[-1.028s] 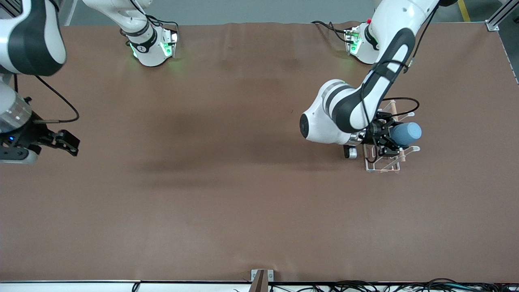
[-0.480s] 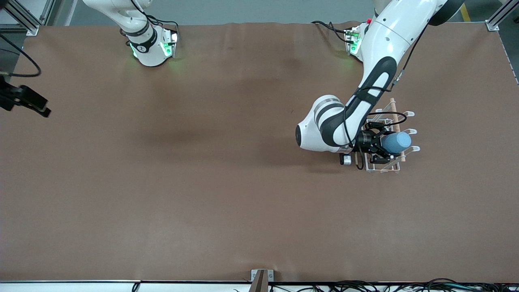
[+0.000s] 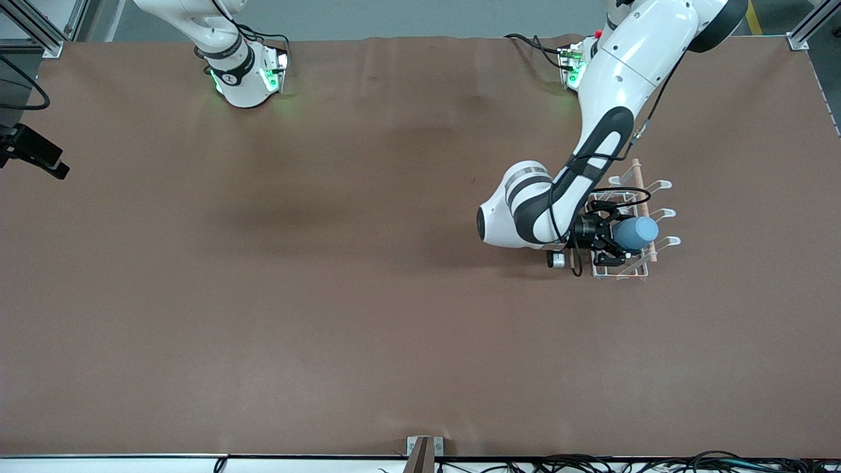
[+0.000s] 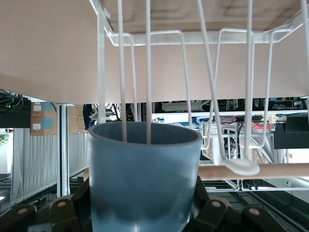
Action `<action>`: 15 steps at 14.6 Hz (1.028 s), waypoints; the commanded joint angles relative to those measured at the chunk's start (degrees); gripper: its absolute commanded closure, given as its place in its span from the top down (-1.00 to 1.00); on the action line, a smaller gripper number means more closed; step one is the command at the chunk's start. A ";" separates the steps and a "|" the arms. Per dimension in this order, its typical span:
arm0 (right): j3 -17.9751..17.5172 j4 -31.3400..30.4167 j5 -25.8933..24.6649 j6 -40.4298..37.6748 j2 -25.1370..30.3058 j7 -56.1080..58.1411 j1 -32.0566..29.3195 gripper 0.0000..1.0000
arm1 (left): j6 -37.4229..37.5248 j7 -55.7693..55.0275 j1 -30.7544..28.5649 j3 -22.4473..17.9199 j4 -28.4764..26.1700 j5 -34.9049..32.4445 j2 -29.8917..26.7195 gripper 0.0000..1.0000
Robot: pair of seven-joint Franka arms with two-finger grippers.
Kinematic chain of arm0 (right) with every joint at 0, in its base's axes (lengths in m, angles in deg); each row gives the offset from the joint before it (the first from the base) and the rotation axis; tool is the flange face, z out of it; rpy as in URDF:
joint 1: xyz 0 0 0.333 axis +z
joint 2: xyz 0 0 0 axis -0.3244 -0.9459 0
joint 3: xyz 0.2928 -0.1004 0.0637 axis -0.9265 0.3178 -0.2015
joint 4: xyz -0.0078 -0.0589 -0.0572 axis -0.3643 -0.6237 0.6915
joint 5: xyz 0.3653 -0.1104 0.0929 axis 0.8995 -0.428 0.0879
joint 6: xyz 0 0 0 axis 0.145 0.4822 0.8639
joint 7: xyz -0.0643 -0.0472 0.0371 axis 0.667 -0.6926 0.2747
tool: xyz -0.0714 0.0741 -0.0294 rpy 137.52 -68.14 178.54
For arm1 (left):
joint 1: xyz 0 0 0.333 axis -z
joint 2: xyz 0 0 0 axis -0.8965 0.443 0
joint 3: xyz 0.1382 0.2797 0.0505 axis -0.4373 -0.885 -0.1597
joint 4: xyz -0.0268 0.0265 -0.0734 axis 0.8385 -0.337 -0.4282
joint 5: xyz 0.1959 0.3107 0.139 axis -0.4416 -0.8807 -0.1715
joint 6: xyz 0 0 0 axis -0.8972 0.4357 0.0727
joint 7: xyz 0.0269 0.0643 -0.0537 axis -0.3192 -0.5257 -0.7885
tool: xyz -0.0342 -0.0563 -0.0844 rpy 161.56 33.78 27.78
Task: Hang cup on cup holder
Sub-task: 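Lower the cup onto a holder hook with the left gripper, then open the left gripper and release the cup on the hook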
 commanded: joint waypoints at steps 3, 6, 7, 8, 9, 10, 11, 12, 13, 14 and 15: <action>-0.20 0.82 0.72 0.55 -0.91 0.06 -0.94 1.00 | 0.41 -1.08 0.23 0.17 2.19 -1.32 3.53 -0.82; -0.03 0.74 0.46 1.17 -0.91 0.06 -0.95 1.00 | 0.40 -2.84 0.14 0.17 2.10 -1.41 4.24 -0.52; -0.03 0.73 0.55 1.08 -0.91 0.06 -1.03 1.00 | 0.49 -3.45 -0.21 0.25 2.36 -0.98 3.89 -0.32; 0.06 0.73 0.46 1.08 -0.91 0.06 -1.03 1.00 | 0.49 -3.98 -0.12 0.25 3.06 -0.54 3.54 -0.03; 0.06 0.73 0.46 1.08 -0.91 0.06 -1.03 1.00 | 0.84 -4.25 -0.04 0.25 3.59 0.16 3.19 0.35; 0.06 0.73 0.55 1.08 -0.91 0.06 -1.12 1.00 | 0.84 -4.86 0.05 0.25 3.68 0.52 3.01 0.76; 0.06 0.73 0.55 1.08 -0.91 0.06 -1.12 1.00 | 0.93 -6.60 0.05 0.25 3.59 0.52 2.83 1.00; 0.06 0.73 0.55 1.08 -0.91 0.06 -1.03 1.00 | 1.11 -7.58 -0.03 0.34 3.68 0.61 2.66 1.00; 0.06 0.73 0.55 1.08 -0.91 0.06 -1.03 1.00 | 1.37 -7.76 0.14 0.34 3.68 1.48 2.48 1.00; 0.06 0.73 0.55 1.08 -0.91 0.06 -0.95 1.00 | 1.46 -7.77 0.05 0.34 3.59 2.36 1.61 1.00; 0.06 0.73 0.55 1.17 -0.91 -0.03 -0.95 1.00 | 1.55 -7.77 0.05 0.43 3.68 2.72 0.73 1.00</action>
